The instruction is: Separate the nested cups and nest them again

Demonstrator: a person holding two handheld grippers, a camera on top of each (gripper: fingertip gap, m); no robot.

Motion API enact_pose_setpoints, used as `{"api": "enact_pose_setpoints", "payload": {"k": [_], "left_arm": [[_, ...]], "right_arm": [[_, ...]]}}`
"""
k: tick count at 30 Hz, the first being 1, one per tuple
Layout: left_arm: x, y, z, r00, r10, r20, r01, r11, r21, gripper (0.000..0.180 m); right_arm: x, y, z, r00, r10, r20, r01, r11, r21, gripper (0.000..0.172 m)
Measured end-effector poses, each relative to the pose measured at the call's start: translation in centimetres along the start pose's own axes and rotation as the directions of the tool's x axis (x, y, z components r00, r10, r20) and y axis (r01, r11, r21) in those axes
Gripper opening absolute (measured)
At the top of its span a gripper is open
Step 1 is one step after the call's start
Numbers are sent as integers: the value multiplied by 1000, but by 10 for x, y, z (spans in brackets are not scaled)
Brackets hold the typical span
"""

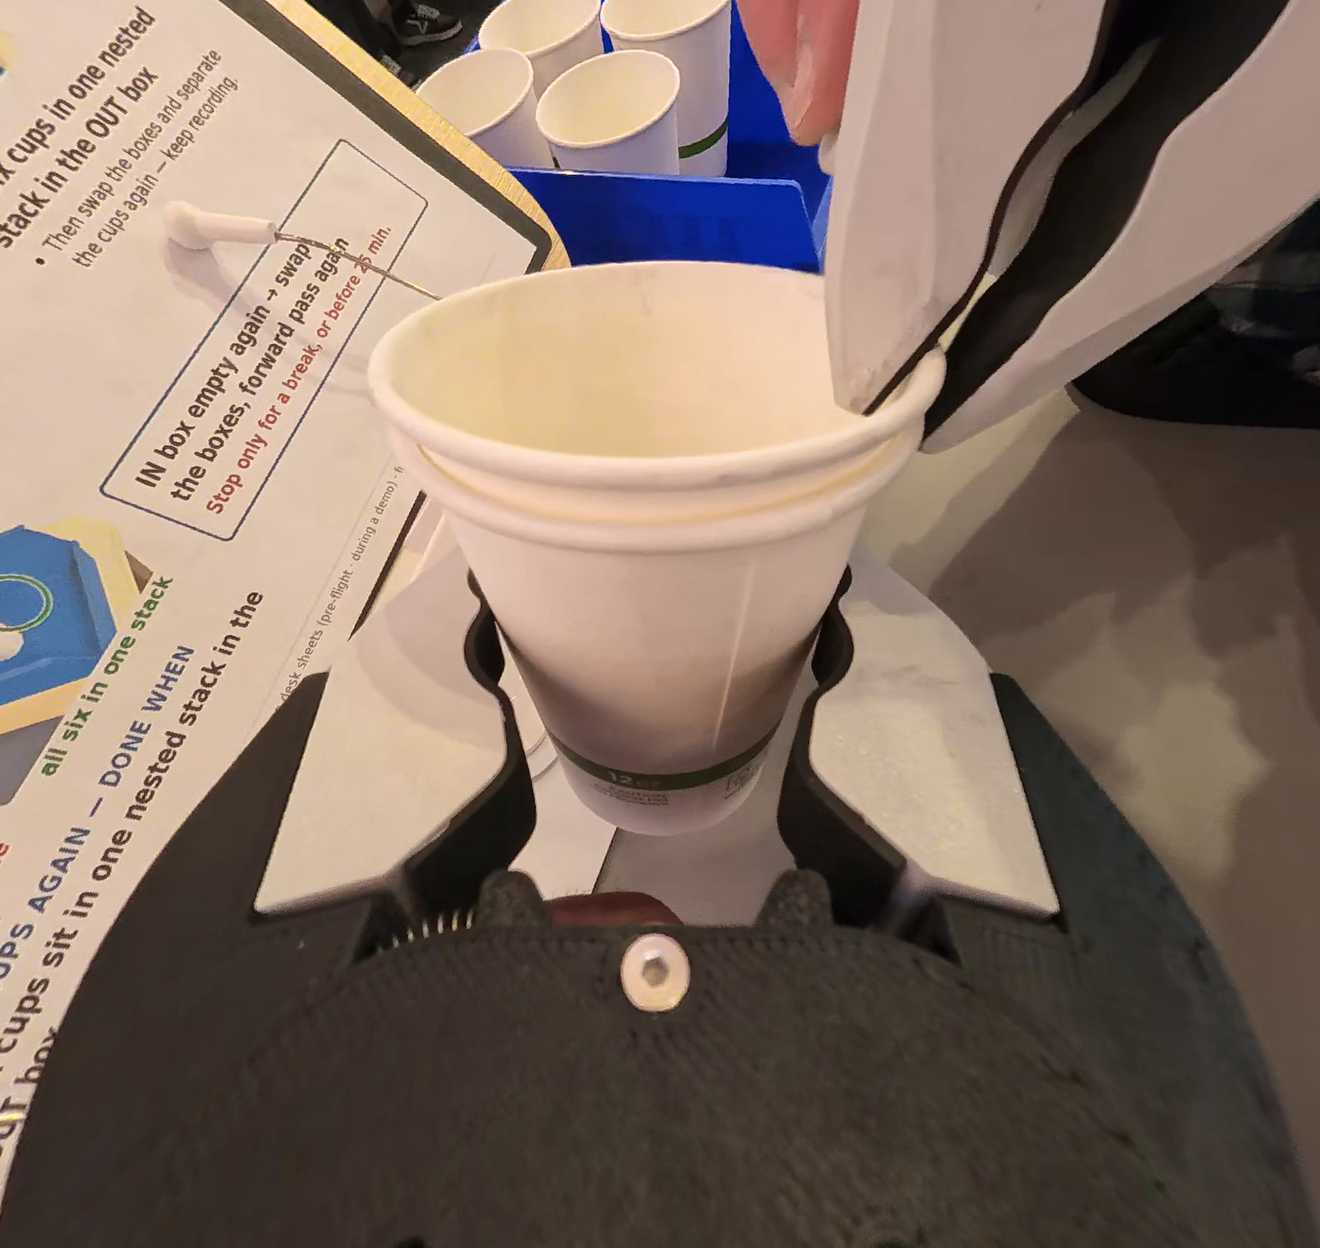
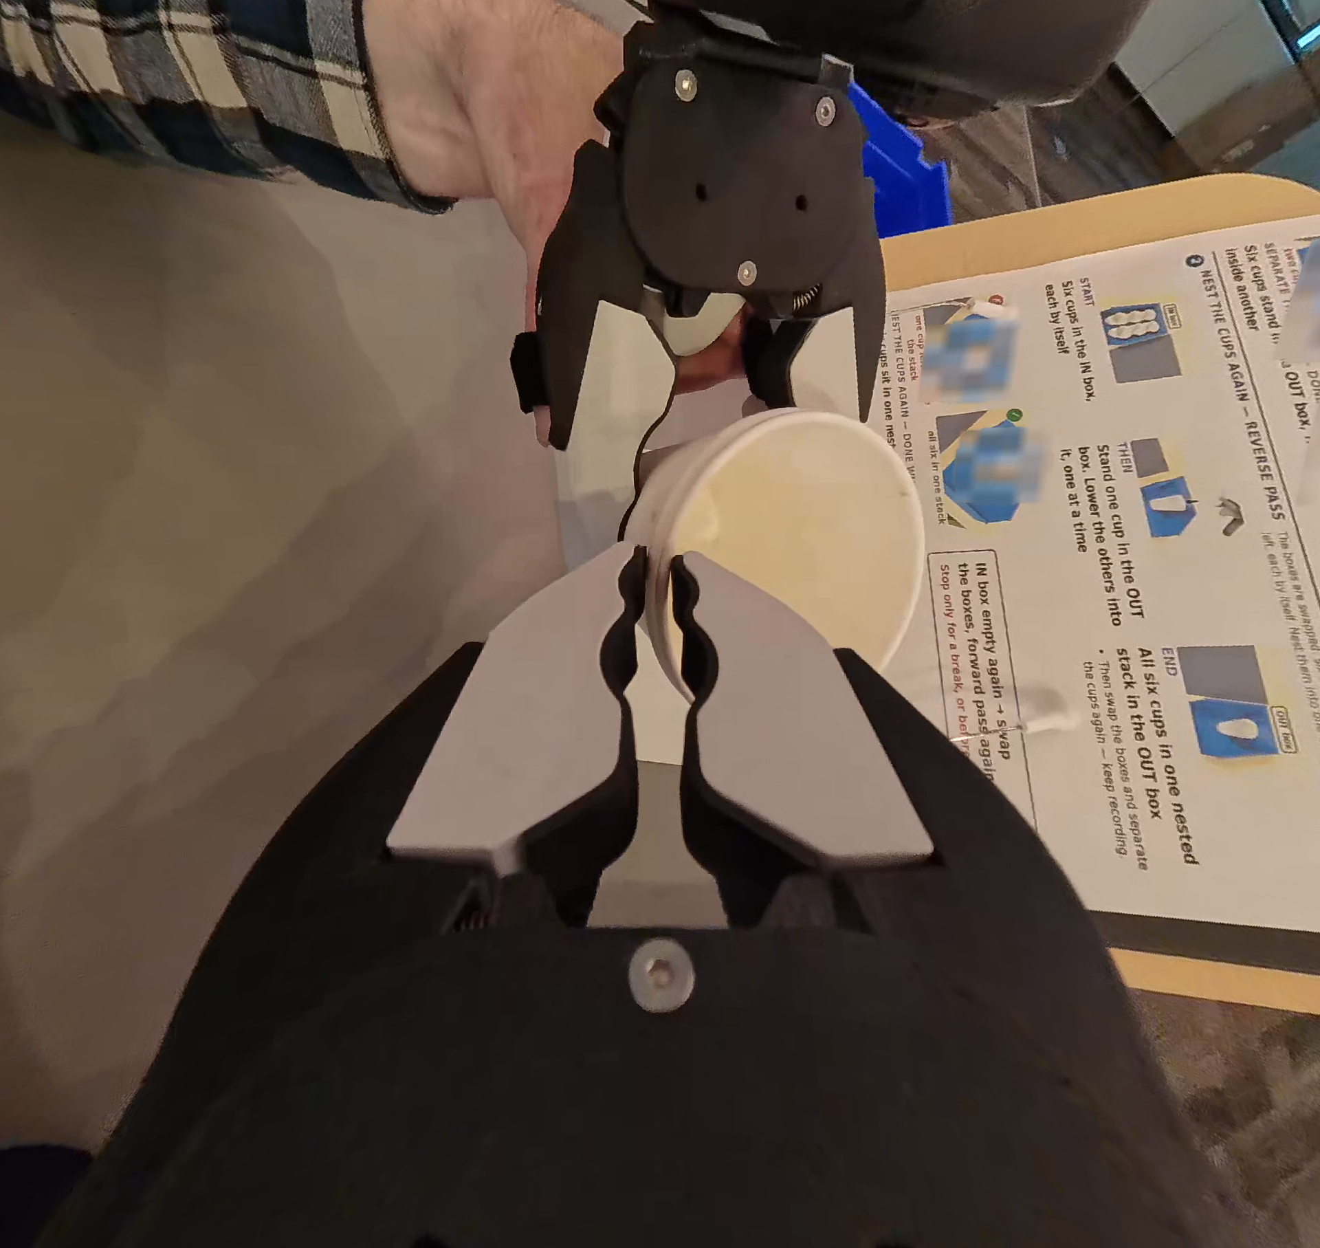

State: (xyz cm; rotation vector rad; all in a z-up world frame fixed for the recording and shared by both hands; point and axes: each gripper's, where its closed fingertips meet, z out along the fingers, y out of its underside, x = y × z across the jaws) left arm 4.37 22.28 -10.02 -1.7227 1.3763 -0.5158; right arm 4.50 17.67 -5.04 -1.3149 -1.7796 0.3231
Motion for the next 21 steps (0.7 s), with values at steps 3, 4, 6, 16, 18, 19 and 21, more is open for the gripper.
{"api": "enact_pose_setpoints", "payload": {"k": [3,4,6,16,18,19,21], "left_arm": [[-1,3,1,999,23,24,-23,999,-27,86],[-1,3,2,999,27,26,-26,999,-30,86],[1,2,2,1000,21,20,-21,999,-26,87],[-4,4,-1,998,36,51,-34,999,-43,86],[-12,13,-2,993,66,95,-57,994,-95,86],[-11,13,-2,994,62,88,-54,995,-89,85],[-10,10,-4,996,47,74,-42,997,-67,85]], "right_arm": [[0,-2,-4,999,30,17,-30,999,26,9],[0,-3,-5,999,33,19,-34,999,33,9],[-1,-2,-6,999,33,30,-33,999,31,4],[10,-10,-18,997,41,-58,-39,999,36,3],[21,-15,-36,990,63,-124,-53,995,79,3],[29,-16,-47,983,69,-171,-53,994,96,3],[43,-15,-74,960,82,-267,-53,992,114,3]]}}
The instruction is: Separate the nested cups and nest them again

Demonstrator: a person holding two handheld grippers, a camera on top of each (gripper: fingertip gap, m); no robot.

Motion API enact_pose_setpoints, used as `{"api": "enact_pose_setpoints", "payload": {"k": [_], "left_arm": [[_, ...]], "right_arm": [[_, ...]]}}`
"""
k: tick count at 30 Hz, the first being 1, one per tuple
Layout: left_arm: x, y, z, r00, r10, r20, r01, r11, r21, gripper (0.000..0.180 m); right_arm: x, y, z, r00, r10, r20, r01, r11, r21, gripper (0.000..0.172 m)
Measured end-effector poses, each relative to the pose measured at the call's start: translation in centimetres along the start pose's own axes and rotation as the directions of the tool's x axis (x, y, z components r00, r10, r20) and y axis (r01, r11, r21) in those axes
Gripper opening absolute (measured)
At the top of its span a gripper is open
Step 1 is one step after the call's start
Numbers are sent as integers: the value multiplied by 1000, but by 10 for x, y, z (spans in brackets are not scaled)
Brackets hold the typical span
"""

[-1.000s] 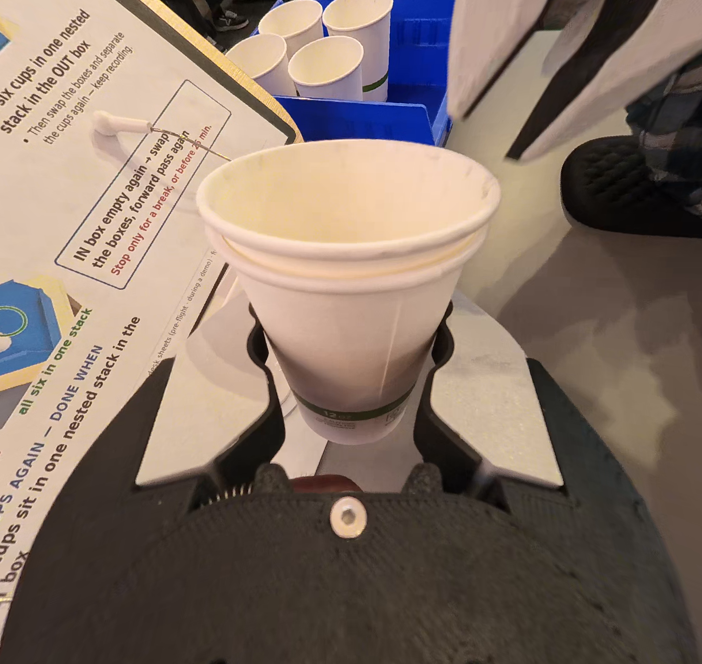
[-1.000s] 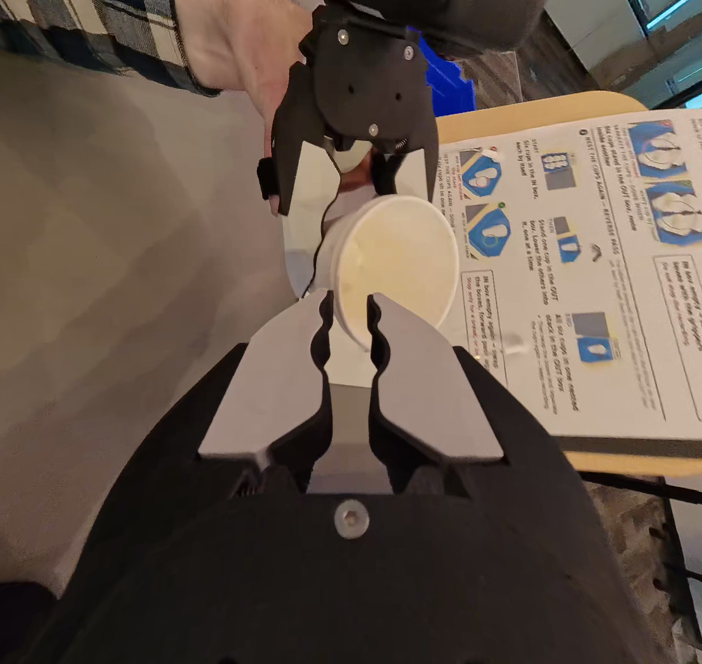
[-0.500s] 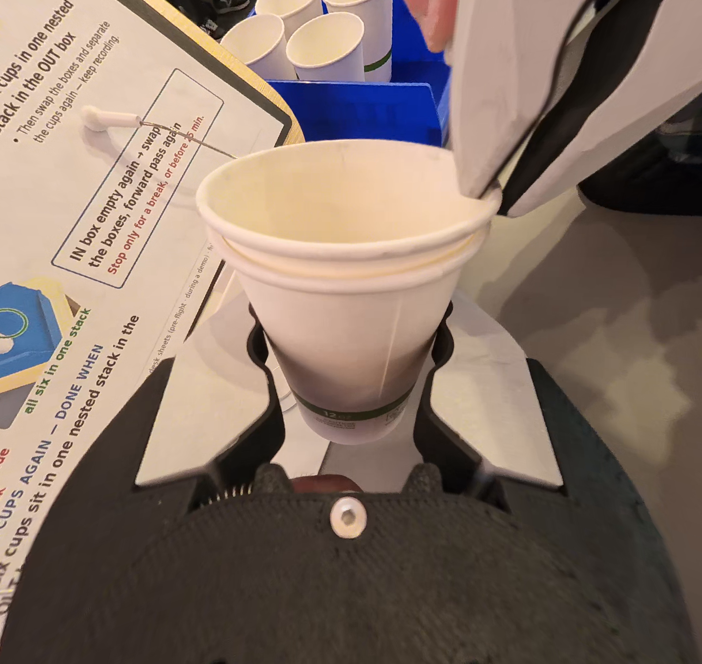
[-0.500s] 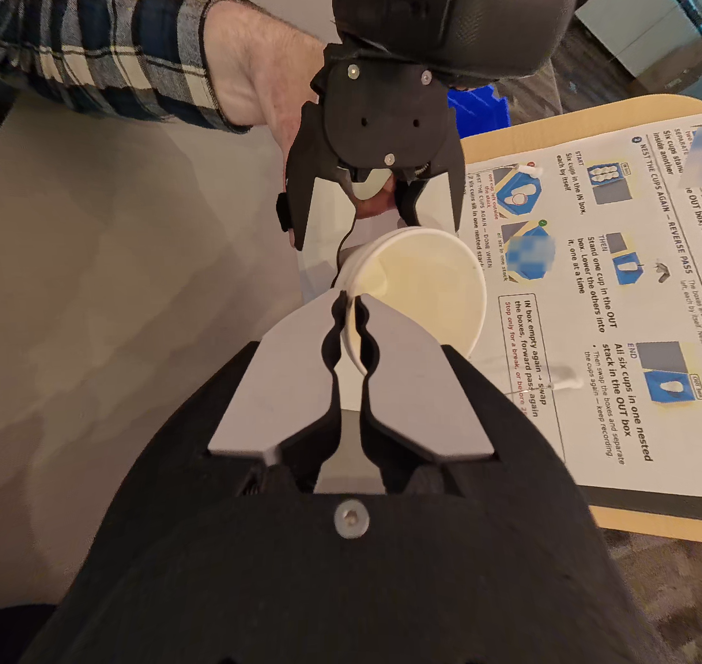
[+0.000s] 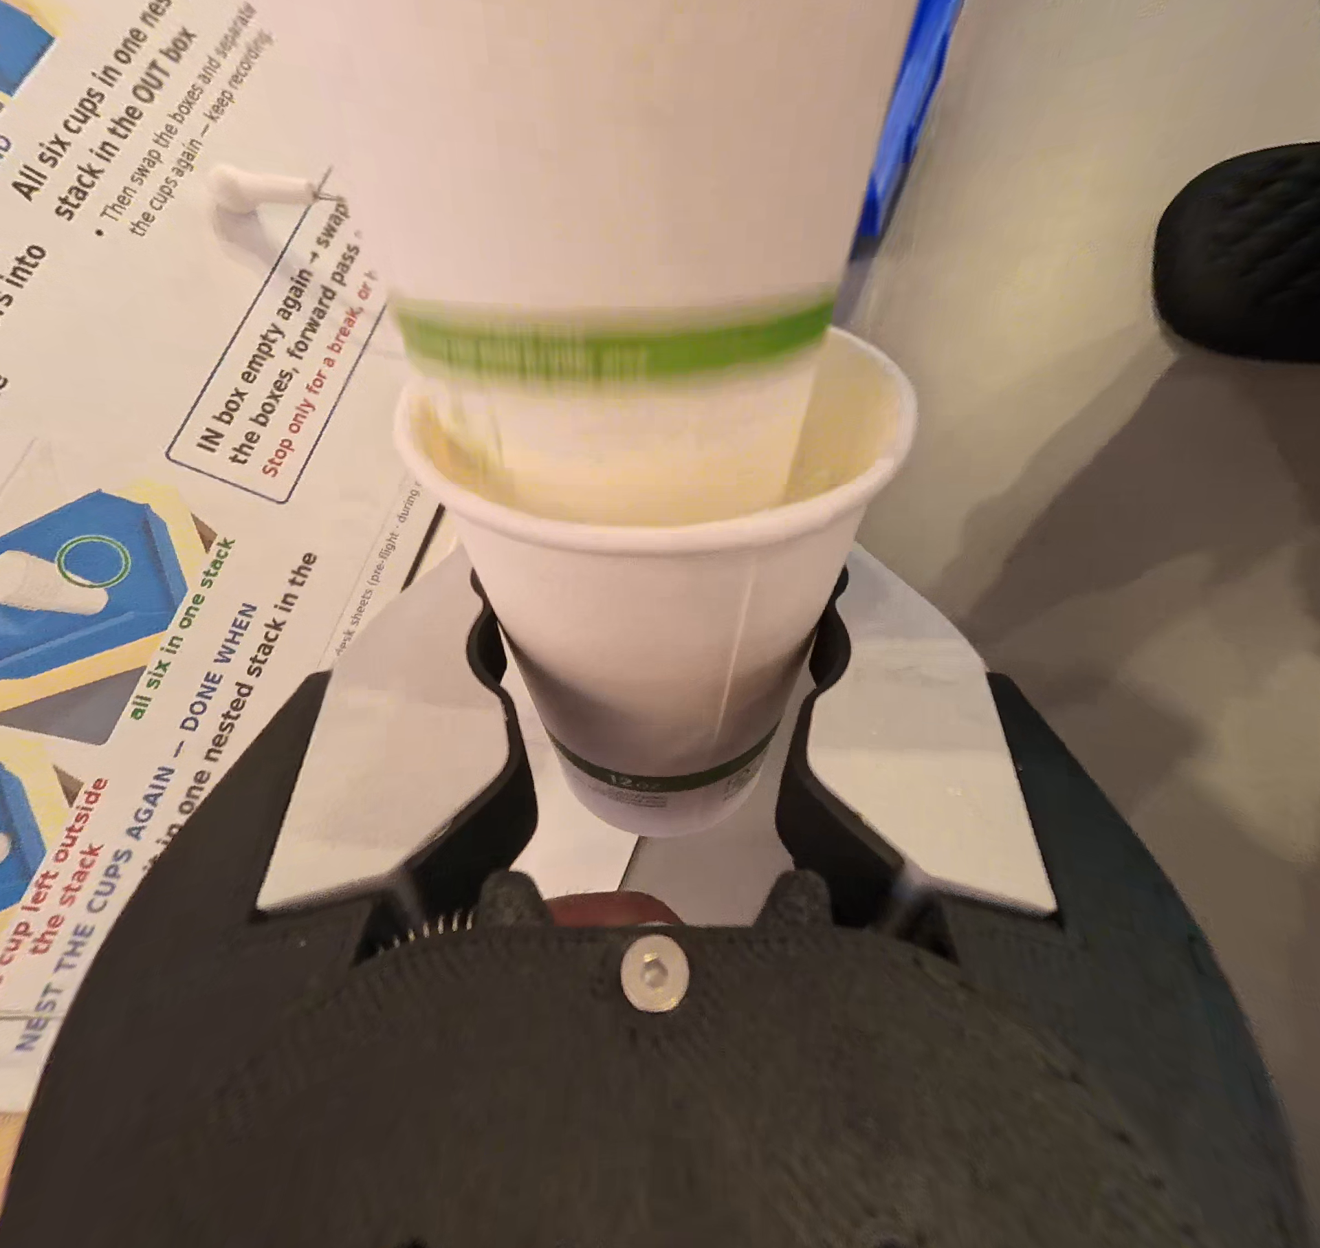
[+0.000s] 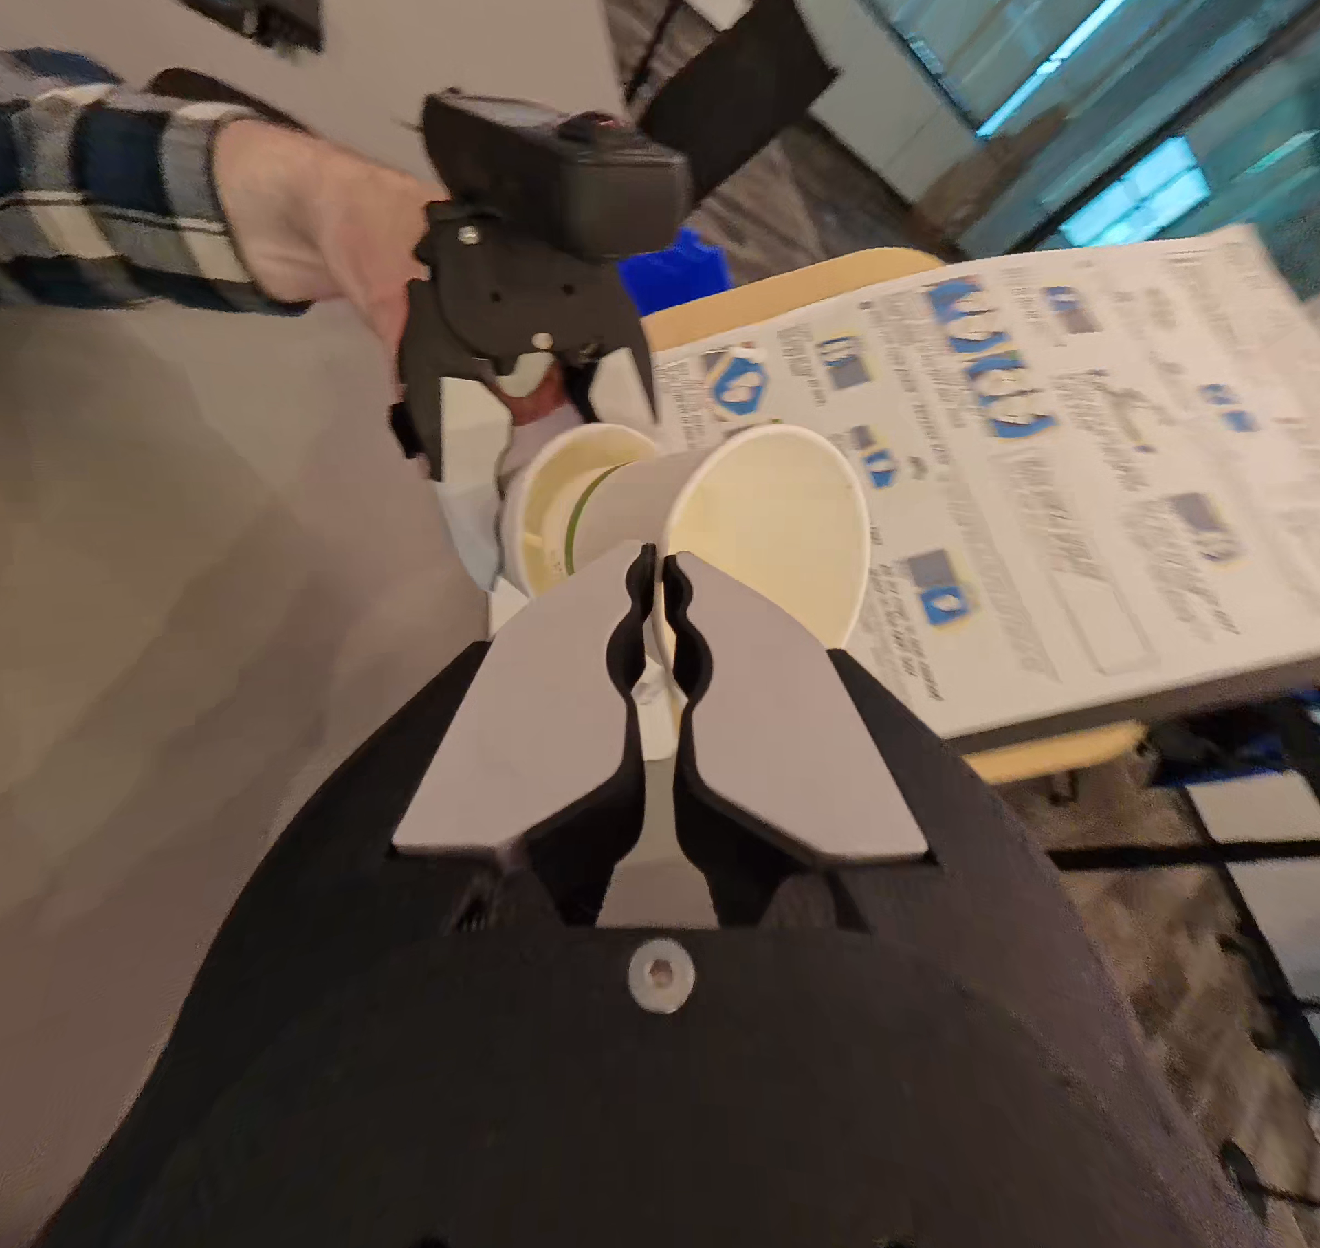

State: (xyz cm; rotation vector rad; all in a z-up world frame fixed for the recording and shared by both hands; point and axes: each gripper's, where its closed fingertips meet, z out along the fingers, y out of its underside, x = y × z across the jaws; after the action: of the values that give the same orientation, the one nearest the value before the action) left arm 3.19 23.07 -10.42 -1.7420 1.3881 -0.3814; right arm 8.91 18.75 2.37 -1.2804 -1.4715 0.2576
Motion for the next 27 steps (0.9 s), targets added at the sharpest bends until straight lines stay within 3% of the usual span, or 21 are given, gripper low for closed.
{"api": "enact_pose_setpoints", "payload": {"k": [3,6,11,17,22,27], "left_arm": [[-6,3,-4,999,8,31,-8,1000,-16,85],[-8,1,-10,999,-1,36,1,1000,1,86],[-9,-1,-14,999,2,45,-2,1000,1,85],[-7,-1,-12,999,12,46,-12,1000,-7,85],[-6,-1,-12,999,15,43,-15,1000,-6,85],[-8,-1,-14,999,13,45,-13,1000,-5,85]], "right_arm": [[30,3,-44,990,17,-142,-16,1000,7,3],[59,25,-90,951,21,-308,-47,996,-77,3],[85,89,-142,888,68,-455,-214,936,-278,3],[80,182,-155,891,149,-429,-385,750,-538,3],[64,241,-145,894,285,-346,-448,616,-649,3],[49,276,-128,887,384,-256,-444,553,-705,3]]}}
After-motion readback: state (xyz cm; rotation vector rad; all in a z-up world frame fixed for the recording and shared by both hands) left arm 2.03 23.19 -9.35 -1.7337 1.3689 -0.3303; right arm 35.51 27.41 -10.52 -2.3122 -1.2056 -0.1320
